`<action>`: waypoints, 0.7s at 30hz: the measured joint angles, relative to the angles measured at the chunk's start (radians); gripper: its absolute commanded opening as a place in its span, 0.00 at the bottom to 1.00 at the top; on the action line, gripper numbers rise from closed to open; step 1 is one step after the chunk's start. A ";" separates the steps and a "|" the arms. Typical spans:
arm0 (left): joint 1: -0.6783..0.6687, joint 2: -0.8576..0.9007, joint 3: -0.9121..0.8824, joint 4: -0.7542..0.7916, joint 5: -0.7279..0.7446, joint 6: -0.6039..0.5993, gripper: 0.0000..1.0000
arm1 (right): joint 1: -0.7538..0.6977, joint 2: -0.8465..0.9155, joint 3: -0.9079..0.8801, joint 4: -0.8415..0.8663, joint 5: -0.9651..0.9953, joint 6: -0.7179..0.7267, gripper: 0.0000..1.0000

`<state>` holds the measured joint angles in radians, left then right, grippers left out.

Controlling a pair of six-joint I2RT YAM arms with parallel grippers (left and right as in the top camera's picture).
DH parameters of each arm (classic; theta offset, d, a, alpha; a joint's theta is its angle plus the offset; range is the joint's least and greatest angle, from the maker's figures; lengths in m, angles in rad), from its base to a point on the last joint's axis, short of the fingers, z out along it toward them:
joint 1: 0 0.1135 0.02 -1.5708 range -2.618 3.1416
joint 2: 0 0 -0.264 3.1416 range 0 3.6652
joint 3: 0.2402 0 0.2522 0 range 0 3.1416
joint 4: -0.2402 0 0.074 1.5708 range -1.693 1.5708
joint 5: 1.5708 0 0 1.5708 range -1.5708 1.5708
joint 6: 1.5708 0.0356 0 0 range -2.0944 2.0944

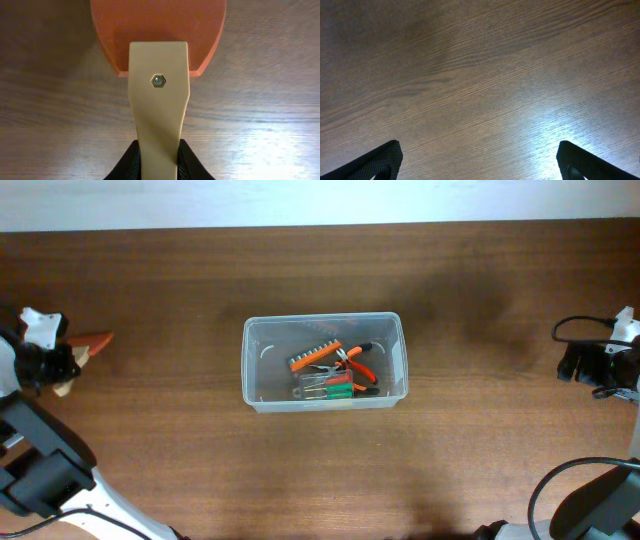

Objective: Pack container
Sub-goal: 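Lower the left gripper and grasp the scraper by its wooden handle, then lift the scraper and carry it over the container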

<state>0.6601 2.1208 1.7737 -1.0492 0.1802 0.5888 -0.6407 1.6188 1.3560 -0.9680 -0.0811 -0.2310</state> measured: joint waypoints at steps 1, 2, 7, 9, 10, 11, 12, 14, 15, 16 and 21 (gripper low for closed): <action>-0.008 0.000 0.019 -0.010 0.000 -0.002 0.02 | 0.000 0.000 0.000 0.000 0.000 -0.001 0.99; -0.016 0.000 0.035 -0.016 0.000 -0.003 0.02 | 0.000 0.000 0.000 0.000 0.000 0.000 0.99; -0.061 0.000 0.115 -0.067 0.014 -0.003 0.02 | 0.000 0.000 0.000 0.000 0.000 0.000 0.99; -0.082 0.000 0.148 -0.095 0.041 -0.004 0.02 | 0.000 0.000 0.000 0.000 0.000 0.000 0.99; -0.094 0.000 0.165 -0.109 0.062 -0.006 0.02 | 0.000 0.000 0.000 0.000 0.000 0.000 0.99; -0.107 0.000 0.184 -0.126 0.086 -0.006 0.02 | 0.000 0.000 0.000 0.000 0.000 0.000 0.99; -0.122 0.000 0.205 -0.142 0.116 -0.006 0.02 | 0.000 0.000 0.000 0.000 0.000 0.000 0.99; -0.157 0.000 0.249 -0.168 0.181 -0.006 0.02 | 0.000 0.000 0.000 0.000 0.000 0.001 0.99; -0.175 0.000 0.270 -0.179 0.207 -0.007 0.02 | 0.000 0.000 0.000 0.000 0.000 0.000 0.99; -0.193 0.003 0.295 -0.196 0.228 -0.006 0.02 | 0.000 0.000 0.000 0.000 0.000 0.000 0.99; -0.314 0.004 0.417 -0.260 0.296 -0.006 0.02 | 0.000 0.000 0.000 0.000 0.000 0.000 0.99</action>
<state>0.3458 2.1250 2.1910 -1.3090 0.4763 0.5823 -0.6407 1.6188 1.3560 -0.9680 -0.0811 -0.2310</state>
